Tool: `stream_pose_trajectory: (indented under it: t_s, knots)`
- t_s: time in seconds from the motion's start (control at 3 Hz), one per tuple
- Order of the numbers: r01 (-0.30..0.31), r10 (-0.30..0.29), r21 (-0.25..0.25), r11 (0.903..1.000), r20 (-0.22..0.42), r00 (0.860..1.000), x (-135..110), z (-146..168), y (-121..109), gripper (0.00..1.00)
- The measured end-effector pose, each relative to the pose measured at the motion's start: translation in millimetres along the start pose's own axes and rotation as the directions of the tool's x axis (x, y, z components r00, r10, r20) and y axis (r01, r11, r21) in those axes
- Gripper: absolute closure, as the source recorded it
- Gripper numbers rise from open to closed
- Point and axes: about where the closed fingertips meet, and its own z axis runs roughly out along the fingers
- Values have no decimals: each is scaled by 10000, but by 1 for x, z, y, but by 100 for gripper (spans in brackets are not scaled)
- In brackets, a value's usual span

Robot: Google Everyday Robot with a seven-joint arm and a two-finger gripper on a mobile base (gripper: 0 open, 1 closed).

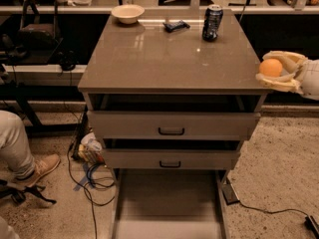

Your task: Pick orange from bottom drawer and place on counter

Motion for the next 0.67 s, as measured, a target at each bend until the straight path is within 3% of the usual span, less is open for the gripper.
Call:
stream_pose_trajectory:
  t_s: [0.33,0.67]
  knots:
    - [0,0,0,10000,0,10000,0,0,0,100]
    - [-348,349,-107,9993,76,9994,2,20,-14,100]
